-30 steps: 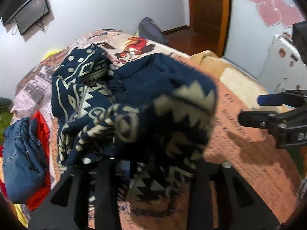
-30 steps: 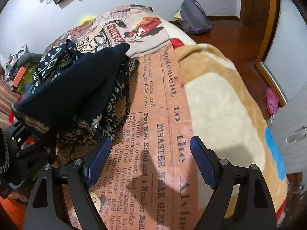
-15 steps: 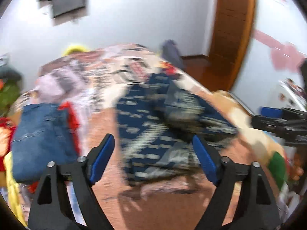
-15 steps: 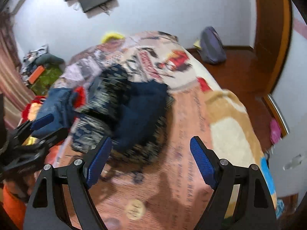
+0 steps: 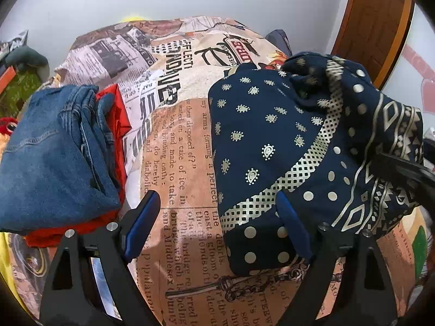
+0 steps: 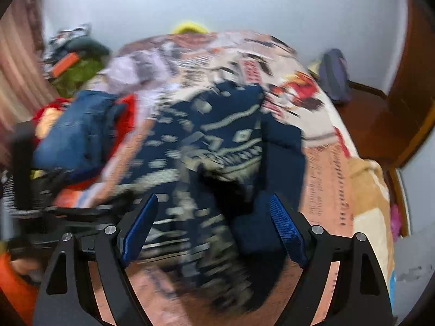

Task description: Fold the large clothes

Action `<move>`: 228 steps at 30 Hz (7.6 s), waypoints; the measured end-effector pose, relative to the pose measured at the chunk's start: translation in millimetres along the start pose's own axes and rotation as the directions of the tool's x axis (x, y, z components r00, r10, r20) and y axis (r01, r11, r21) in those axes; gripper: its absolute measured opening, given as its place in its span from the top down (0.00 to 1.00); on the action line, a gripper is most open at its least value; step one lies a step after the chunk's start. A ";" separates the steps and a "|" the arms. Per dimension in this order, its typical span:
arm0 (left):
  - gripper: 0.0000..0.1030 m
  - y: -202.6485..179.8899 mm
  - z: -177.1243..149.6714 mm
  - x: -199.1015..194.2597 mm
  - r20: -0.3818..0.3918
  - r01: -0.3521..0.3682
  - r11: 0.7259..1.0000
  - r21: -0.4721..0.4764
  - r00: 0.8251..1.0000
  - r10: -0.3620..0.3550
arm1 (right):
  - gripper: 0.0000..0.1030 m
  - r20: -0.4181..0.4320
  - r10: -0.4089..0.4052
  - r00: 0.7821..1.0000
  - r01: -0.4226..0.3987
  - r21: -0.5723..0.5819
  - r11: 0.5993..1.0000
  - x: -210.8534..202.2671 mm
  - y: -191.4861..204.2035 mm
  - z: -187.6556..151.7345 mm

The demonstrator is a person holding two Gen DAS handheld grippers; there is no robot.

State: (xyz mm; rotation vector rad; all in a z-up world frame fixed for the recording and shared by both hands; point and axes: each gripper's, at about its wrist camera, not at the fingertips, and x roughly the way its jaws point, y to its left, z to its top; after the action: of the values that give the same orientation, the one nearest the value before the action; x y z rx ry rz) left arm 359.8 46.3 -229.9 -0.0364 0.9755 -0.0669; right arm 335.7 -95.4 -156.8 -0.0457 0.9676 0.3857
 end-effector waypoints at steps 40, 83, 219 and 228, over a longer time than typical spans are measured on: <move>0.08 27.8 61.1 91.2 -0.190 0.488 0.802 -0.344 0.800 -0.568 | 0.16 -0.098 0.476 0.874 -0.376 0.484 0.790 105.4 -122.0 -6.5; 0.30 184.2 77.2 -169.9 0.177 0.379 0.888 -0.260 0.923 -0.342 | 0.71 0.016 0.606 0.795 -0.603 0.130 0.787 -1.5 110.6 124.7; 0.00 85.4 -136.3 -405.9 0.643 -0.158 0.946 -0.283 0.701 0.309 | 0.00 0.653 0.221 0.724 -0.114 -0.203 0.972 -231.9 204.2 -32.8; 0.00 83.2 -135.5 -402.1 0.634 -0.157 0.946 -0.284 0.709 0.308 | 0.00 0.654 0.219 0.724 -0.121 -0.193 0.974 -230.4 199.9 -33.5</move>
State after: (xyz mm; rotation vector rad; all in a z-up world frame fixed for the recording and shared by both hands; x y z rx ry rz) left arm 26.2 158.6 21.3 -0.1230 0.2384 0.2766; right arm 124.9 14.8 37.0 0.0593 0.2136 0.5888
